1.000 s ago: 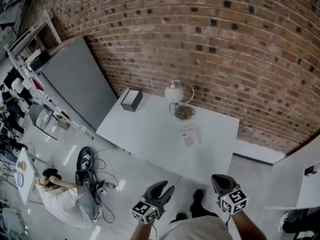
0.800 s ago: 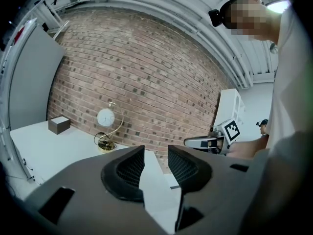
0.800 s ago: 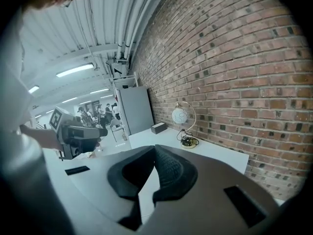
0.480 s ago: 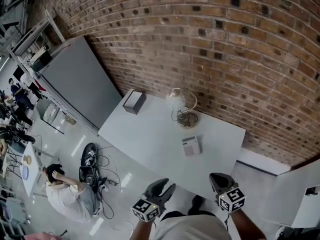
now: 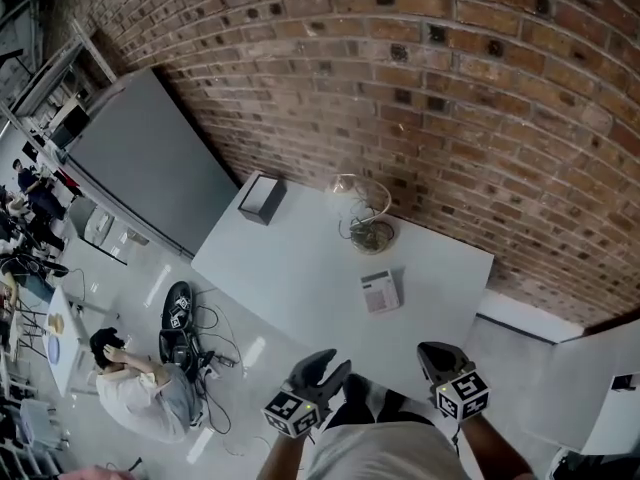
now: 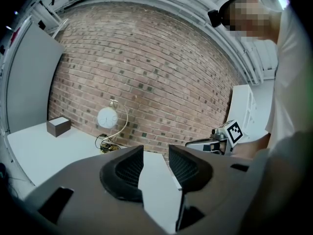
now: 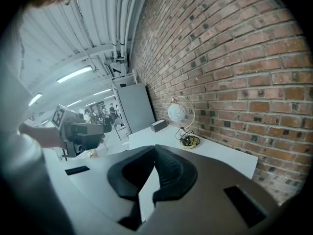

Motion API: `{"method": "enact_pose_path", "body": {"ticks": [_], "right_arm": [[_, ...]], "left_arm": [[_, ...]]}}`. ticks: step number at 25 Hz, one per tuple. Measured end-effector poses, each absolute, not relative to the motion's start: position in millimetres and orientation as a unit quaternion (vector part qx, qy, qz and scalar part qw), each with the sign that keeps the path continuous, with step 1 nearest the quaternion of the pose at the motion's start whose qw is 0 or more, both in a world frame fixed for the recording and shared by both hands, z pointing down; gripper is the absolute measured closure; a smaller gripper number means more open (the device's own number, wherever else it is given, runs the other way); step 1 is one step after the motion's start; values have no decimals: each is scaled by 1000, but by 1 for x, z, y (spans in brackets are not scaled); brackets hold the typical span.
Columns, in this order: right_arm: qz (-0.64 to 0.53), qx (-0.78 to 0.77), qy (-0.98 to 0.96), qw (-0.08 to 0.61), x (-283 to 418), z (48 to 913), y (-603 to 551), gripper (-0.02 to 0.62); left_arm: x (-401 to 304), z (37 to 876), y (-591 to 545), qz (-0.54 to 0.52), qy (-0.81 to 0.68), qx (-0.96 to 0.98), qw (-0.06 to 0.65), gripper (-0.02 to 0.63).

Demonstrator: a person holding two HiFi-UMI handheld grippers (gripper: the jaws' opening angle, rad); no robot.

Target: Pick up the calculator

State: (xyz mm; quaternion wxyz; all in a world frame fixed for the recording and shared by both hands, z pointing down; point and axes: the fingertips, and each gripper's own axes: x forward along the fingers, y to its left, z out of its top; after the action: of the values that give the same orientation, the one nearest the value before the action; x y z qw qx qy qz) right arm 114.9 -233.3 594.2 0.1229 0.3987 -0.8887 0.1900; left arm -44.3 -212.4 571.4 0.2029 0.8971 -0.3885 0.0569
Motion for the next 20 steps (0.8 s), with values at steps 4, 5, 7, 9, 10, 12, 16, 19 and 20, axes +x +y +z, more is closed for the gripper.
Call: {"method": "enact_pose_path", "body": {"ticks": [4,5,7,9,10,12,16,19,20], "right_arm": [[194,410,-882,124,114,599,-244,583],[195,415,-880,124,114,601,-247,583],[197,427,-874,125,114,605,-253,583],[199,438,-867,129,112,606,-259,583],[200,443,-864,130,110,607,-262,583],[201,452,-859,133,107,609,-269,583],[200,470,-847,147,102,616,-287,583],[204,488,-834,157,95,621,-294,583],[203,493,-831,161,92,622,-297,583]], "left_arm": [[-44,579,-228,63,-373,902,207,440],[-44,581,-233,66,-368,904,207,440],[-44,585,-243,72,-355,909,207,440],[-46,591,-255,78,-340,914,207,440],[-47,595,-261,82,-332,916,207,440],[-48,604,-275,88,-317,921,210,440],[-50,622,-306,95,-289,927,217,440],[-58,641,-326,108,-266,932,220,440],[-61,648,-333,113,-260,933,222,440]]}}
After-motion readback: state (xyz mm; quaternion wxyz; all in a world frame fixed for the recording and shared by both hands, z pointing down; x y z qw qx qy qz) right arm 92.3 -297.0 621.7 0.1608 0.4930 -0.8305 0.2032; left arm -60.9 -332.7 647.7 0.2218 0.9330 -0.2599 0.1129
